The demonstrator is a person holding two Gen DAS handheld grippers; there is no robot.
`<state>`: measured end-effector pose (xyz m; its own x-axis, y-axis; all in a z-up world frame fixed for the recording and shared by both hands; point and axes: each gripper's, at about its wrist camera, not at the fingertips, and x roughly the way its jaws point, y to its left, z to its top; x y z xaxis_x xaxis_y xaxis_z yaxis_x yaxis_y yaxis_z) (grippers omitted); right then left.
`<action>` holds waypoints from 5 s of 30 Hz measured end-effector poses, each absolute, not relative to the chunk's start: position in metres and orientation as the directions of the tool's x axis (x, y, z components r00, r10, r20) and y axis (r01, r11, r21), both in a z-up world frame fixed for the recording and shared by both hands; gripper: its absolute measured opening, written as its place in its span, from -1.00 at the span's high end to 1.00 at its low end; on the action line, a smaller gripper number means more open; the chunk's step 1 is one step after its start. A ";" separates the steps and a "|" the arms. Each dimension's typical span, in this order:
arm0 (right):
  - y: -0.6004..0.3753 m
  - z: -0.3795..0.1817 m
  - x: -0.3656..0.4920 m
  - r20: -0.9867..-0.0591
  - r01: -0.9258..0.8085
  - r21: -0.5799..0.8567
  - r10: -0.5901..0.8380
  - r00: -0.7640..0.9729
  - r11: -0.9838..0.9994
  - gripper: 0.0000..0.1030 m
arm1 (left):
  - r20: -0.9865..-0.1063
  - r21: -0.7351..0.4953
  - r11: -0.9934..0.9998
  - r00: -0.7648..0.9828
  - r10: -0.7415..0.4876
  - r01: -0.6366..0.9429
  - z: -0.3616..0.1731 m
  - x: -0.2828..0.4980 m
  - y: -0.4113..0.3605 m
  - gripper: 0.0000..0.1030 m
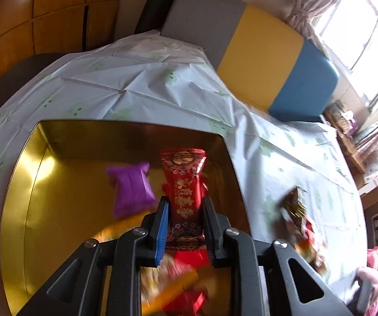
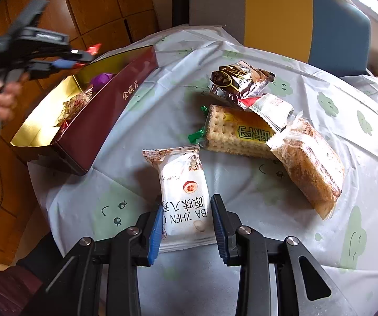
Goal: Organize snacks
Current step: 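Lower the red candy bar into the gold tray and open the left gripper, then carry the white BA ZHEN packet into the tray and release it with the right gripper, then move both open grippers back over the snacks on the table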
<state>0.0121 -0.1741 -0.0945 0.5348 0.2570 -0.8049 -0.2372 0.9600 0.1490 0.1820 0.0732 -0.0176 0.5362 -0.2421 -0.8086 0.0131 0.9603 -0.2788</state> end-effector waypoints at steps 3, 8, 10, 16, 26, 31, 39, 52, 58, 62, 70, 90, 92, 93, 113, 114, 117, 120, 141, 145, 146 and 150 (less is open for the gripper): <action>-0.174 -0.094 0.012 -0.805 -0.235 0.149 0.256 0.535 0.960 0.32 | -0.830 -0.262 0.965 0.515 -0.213 -0.022 -0.028 0.197 0.075 0.39; -0.173 -0.095 0.012 -0.805 -0.240 0.141 0.252 0.537 0.961 0.32 | -0.823 -0.230 0.972 0.542 -0.169 -0.046 -0.026 0.180 0.080 0.39; -0.173 -0.095 0.011 -0.804 -0.241 0.136 0.249 0.539 0.961 0.32 | -0.822 -0.202 0.978 0.554 -0.135 -0.061 -0.025 0.166 0.082 0.39; -0.172 -0.095 0.010 -0.804 -0.240 0.124 0.240 0.544 0.963 0.32 | -0.786 -0.106 0.993 0.615 -0.054 -0.049 -0.016 0.116 0.074 0.39; -0.170 -0.095 0.009 -0.807 -0.227 0.113 0.223 0.548 0.967 0.32 | -0.747 -0.073 0.997 0.664 -0.033 -0.033 0.000 0.067 0.071 0.39; -0.169 -0.094 0.009 -0.812 -0.223 0.104 0.212 0.544 0.969 0.32 | -0.741 -0.075 0.997 0.671 -0.034 -0.032 0.004 0.053 0.074 0.39; -0.168 -0.093 0.009 -0.821 -0.204 0.106 0.202 0.534 0.973 0.33 | -0.741 -0.088 0.995 0.670 -0.036 -0.044 0.003 0.043 0.083 0.39; -0.163 -0.064 0.013 -0.807 -0.194 0.187 0.263 0.528 0.963 0.36 | -0.743 -0.120 0.987 0.669 -0.016 -0.109 -0.005 0.034 0.110 0.39; -0.128 -0.023 0.030 -0.748 -0.286 0.225 0.353 0.563 0.931 0.36 | -0.743 -0.132 0.979 0.669 0.004 -0.152 -0.007 0.032 0.126 0.39; -0.096 -0.011 0.048 -0.735 -0.339 0.236 0.395 0.551 0.911 0.36 | -0.743 -0.138 0.976 0.669 0.008 -0.166 -0.008 0.031 0.132 0.39; -0.042 -0.016 0.077 -0.753 -0.387 0.214 0.404 0.520 0.897 0.29 | -0.748 -0.143 0.973 0.663 0.013 -0.180 -0.012 0.030 0.139 0.39; -0.078 -0.026 0.059 -0.753 -0.301 0.183 0.330 0.570 0.936 -0.04 | -0.752 -0.114 0.984 0.659 0.003 -0.135 -0.014 0.028 0.124 0.39; -0.081 -0.024 0.057 -0.751 -0.295 0.180 0.324 0.575 0.939 -0.06 | -0.752 -0.107 0.986 0.660 0.003 -0.127 -0.014 0.027 0.121 0.39; -0.083 -0.024 0.055 -0.750 -0.292 0.176 0.320 0.579 0.940 -0.07 | -0.752 -0.105 0.987 0.660 0.002 -0.123 -0.013 0.027 0.119 0.39; -0.150 -0.012 0.050 -0.738 -0.183 0.088 0.187 0.649 0.979 -0.29 | -0.755 -0.069 0.995 0.656 -0.008 -0.066 -0.013 0.026 0.098 0.39; -0.156 -0.010 0.051 -0.736 -0.175 0.079 0.176 0.653 0.981 -0.29 | -0.755 -0.067 0.996 0.656 -0.009 -0.064 -0.012 0.026 0.097 0.39; -0.174 -0.005 0.052 -0.733 -0.145 0.060 0.142 0.665 0.988 -0.33 | -0.756 -0.062 0.997 0.655 -0.011 -0.055 -0.012 0.027 0.094 0.39; -0.194 0.001 0.054 -0.730 -0.109 0.040 0.103 0.675 0.993 -0.33 | -0.756 -0.059 0.997 0.655 -0.013 -0.047 -0.012 0.028 0.091 0.39; -0.356 -0.019 0.079 -0.778 0.261 -0.051 -0.203 0.595 0.964 -0.44 | -0.754 -0.004 0.999 0.656 -0.036 0.051 -0.002 0.032 0.052 0.39; -0.373 -0.011 0.076 -0.772 0.319 0.039 -0.174 0.612 0.947 -0.48 | -0.755 0.004 0.997 0.654 -0.050 0.080 -0.001 0.035 0.040 0.39; -0.372 -0.011 0.076 -0.774 0.322 0.034 -0.179 0.607 0.946 -0.55 | -0.756 0.004 0.996 0.652 -0.053 0.085 -0.001 0.036 0.037 0.39; -0.366 -0.013 0.079 -0.788 0.309 0.039 -0.161 0.594 0.950 -0.68 | -0.759 0.012 0.993 0.647 -0.066 0.115 -0.001 0.038 0.024 0.39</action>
